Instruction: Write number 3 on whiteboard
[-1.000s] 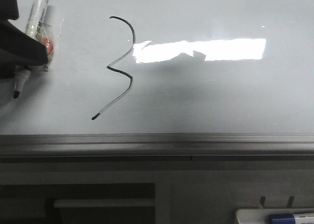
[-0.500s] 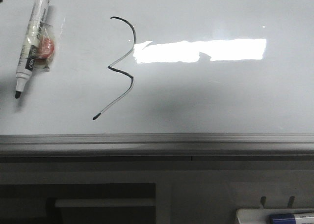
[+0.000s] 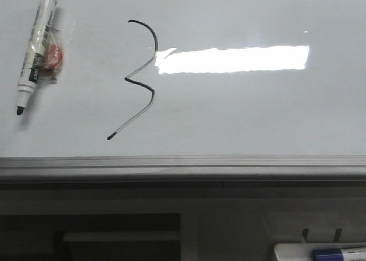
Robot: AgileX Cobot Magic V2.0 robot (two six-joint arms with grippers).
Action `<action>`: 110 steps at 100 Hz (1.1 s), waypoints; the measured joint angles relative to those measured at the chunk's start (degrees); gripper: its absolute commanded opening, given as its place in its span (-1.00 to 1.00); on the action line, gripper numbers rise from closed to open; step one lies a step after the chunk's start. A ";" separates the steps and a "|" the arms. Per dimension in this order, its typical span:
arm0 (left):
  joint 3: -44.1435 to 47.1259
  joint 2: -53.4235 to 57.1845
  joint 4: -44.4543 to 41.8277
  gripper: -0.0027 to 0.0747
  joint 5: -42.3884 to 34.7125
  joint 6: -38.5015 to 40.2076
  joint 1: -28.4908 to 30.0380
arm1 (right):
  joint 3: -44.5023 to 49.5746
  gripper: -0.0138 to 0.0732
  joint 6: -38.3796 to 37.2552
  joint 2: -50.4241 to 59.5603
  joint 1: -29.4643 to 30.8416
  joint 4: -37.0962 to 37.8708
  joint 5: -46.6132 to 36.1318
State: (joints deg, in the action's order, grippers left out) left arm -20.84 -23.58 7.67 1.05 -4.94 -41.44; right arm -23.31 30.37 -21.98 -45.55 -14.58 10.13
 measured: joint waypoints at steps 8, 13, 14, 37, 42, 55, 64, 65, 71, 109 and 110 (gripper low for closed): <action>1.12 3.07 -0.41 -0.99 1.41 -0.09 0.00 | 5.90 -0.79 0.00 6.58 0.00 0.00 -0.56; 1.68 4.98 -0.68 -0.98 1.66 -0.09 0.00 | 8.45 -0.79 0.00 9.96 0.00 0.00 -0.65; 1.88 5.20 -0.68 -0.98 1.70 -0.09 0.00 | 8.76 -0.79 0.00 10.40 0.00 0.00 -0.65; 2.37 7.87 -0.82 -0.98 1.84 -0.09 0.00 | 12.82 -0.79 -0.22 18.96 0.00 0.00 -1.18; 2.41 7.87 -0.82 -0.98 1.84 -0.09 0.00 | 12.96 -0.79 -0.22 19.33 0.00 0.00 -1.39; 2.63 7.87 -0.82 -0.98 1.84 -0.09 0.00 | 12.96 -0.79 -0.22 19.33 0.00 0.00 -1.55; 2.63 7.87 -0.90 -0.99 1.84 -0.09 0.00 | 12.96 -0.79 -0.22 19.33 0.00 0.00 -1.68; 2.63 7.87 -0.90 -0.98 1.84 -0.09 0.00 | 12.96 -0.79 -0.22 19.33 0.00 0.00 -1.68; 2.63 7.87 -0.90 -0.98 1.84 -0.09 0.00 | 12.96 -0.79 -0.22 19.33 0.00 0.00 -1.77; 2.88 7.87 -0.95 -0.98 1.74 -0.09 0.11 | 12.96 -0.79 -0.22 19.33 0.00 0.00 -1.90; 2.96 7.87 -0.95 -0.98 1.74 -0.09 0.11 | 12.96 -0.79 -0.22 19.33 0.00 0.00 -1.90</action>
State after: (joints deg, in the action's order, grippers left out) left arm -17.89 -15.71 6.72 2.79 -5.04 -41.33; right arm -10.35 30.16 -2.65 -45.55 -14.58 8.23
